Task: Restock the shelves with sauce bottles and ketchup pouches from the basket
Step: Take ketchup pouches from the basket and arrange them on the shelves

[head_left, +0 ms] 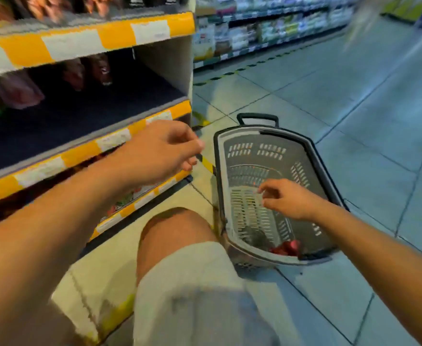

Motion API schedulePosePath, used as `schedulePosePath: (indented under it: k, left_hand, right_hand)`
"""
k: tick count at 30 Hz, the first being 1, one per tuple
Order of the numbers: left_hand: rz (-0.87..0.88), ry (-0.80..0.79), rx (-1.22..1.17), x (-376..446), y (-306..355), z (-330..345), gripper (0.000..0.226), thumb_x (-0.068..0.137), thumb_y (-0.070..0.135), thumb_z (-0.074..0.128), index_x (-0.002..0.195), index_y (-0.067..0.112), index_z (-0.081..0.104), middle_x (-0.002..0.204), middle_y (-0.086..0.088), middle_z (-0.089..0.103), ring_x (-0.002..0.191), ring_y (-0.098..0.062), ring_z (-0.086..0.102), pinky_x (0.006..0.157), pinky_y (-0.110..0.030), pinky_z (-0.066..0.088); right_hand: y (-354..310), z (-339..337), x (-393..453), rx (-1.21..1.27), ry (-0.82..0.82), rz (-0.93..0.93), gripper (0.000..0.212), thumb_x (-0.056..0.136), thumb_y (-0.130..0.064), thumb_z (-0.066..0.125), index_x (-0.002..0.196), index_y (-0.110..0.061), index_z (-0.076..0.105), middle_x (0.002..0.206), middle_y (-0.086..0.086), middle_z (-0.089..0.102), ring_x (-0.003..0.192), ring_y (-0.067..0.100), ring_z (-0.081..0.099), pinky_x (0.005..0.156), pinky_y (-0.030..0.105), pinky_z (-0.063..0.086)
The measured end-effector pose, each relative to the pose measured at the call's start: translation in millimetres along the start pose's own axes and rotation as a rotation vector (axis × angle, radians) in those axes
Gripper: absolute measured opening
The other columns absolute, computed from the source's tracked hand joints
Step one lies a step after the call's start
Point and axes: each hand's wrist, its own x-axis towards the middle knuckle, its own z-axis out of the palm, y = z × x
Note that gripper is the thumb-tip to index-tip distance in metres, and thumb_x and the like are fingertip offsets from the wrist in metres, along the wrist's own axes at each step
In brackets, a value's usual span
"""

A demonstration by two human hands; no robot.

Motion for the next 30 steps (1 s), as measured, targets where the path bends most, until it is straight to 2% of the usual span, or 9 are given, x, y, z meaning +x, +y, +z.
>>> schedulePosePath:
  k: [1, 5, 12, 14, 17, 20, 23, 26, 30]
  left_hand:
    - [0.035, -0.052, 0.053, 10, 9, 25, 0.026, 0.101, 0.038, 0.063, 0.096, 0.014, 0.071, 0.084, -0.005, 0.077, 0.070, -0.014, 0.072, 0.055, -0.029, 0.056]
    - [0.109, -0.317, 0.294, 44, 21, 121, 0.025, 0.099, 0.043, 0.061, 0.090, 0.021, 0.068, 0.083, 0.001, 0.072, 0.079, -0.021, 0.069, 0.078, -0.046, 0.058]
    - [-0.016, -0.565, 0.643, 84, -21, 238, 0.019, 0.098, 0.027, 0.060, 0.101, 0.011, 0.070, 0.105, -0.012, 0.072, 0.101, -0.030, 0.066, 0.076, -0.030, 0.047]
    - [-0.093, -0.645, 0.733, 94, -46, 256, 0.017, 0.094, 0.023, 0.062, 0.101, 0.011, 0.073, 0.104, -0.012, 0.074, 0.101, -0.030, 0.069, 0.080, -0.032, 0.053]
    - [-0.110, -0.776, 0.894, 106, -74, 275, 0.022, 0.087, 0.014, 0.067, 0.107, 0.013, 0.076, 0.109, -0.009, 0.076, 0.106, -0.028, 0.070, 0.088, -0.037, 0.059]
    - [-0.114, -0.842, 0.980, 111, -90, 293, 0.029, 0.092, 0.016, 0.066, 0.121, 0.011, 0.072, 0.120, -0.011, 0.072, 0.113, -0.029, 0.068, 0.088, -0.032, 0.054]
    - [-0.148, -0.907, 0.990, 113, -104, 309, 0.029, 0.097, 0.018, 0.062, 0.123, 0.007, 0.070, 0.124, -0.015, 0.070, 0.116, -0.031, 0.067, 0.083, -0.030, 0.049]
    - [-0.218, -0.981, 0.983, 117, -116, 320, 0.034, 0.094, 0.014, 0.065, 0.128, 0.011, 0.067, 0.128, -0.013, 0.069, 0.119, -0.030, 0.065, 0.090, -0.031, 0.051]
    - [-0.258, -1.065, 1.004, 124, -133, 335, 0.037, 0.096, 0.014, 0.065, 0.132, 0.010, 0.064, 0.131, -0.013, 0.067, 0.121, -0.031, 0.063, 0.100, -0.035, 0.050]
  right_hand:
    - [17, 2, -4, -0.036, -0.044, 0.038, 0.033, 0.095, -0.028, 0.070, 0.127, -0.022, 0.065, 0.108, -0.002, 0.070, 0.098, 0.018, 0.067, 0.088, 0.036, 0.054]
    - [77, 14, -9, -0.059, -0.161, 0.163, 0.033, 0.095, -0.027, 0.071, 0.126, -0.018, 0.065, 0.119, 0.007, 0.069, 0.106, 0.026, 0.066, 0.093, 0.037, 0.054]
    - [107, 59, 10, -0.063, -0.337, 0.130, 0.033, 0.091, -0.021, 0.072, 0.122, -0.012, 0.068, 0.121, 0.013, 0.069, 0.111, 0.034, 0.064, 0.083, 0.031, 0.047]
    - [105, 79, 17, -0.025, -0.450, 0.141, 0.030, 0.084, -0.021, 0.075, 0.112, -0.013, 0.070, 0.114, 0.017, 0.073, 0.099, 0.040, 0.070, 0.075, 0.036, 0.050]
    - [98, 93, 28, -0.071, -0.530, 0.120, 0.035, 0.083, -0.028, 0.077, 0.114, -0.013, 0.069, 0.109, 0.015, 0.074, 0.071, 0.027, 0.064, 0.065, 0.030, 0.052]
    - [89, 103, 41, -0.067, -0.592, 0.085, 0.039, 0.088, -0.033, 0.079, 0.119, -0.011, 0.069, 0.109, 0.012, 0.074, 0.078, 0.025, 0.065, 0.068, 0.029, 0.053]
    - [87, 117, 51, -0.121, -0.695, 0.070, 0.022, 0.090, -0.033, 0.074, 0.105, -0.019, 0.067, 0.098, 0.007, 0.072, 0.073, 0.023, 0.067, 0.068, 0.035, 0.059]
    - [89, 122, 52, -0.131, -0.703, 0.051, 0.020, 0.091, -0.027, 0.074, 0.108, -0.021, 0.066, 0.091, 0.002, 0.065, 0.085, 0.025, 0.065, 0.075, 0.036, 0.052]
    - [89, 133, 57, -0.044, -0.676, 0.097, 0.043, 0.097, -0.020, 0.070, 0.137, -0.008, 0.062, 0.131, 0.014, 0.066, 0.119, 0.032, 0.062, 0.098, 0.039, 0.048]
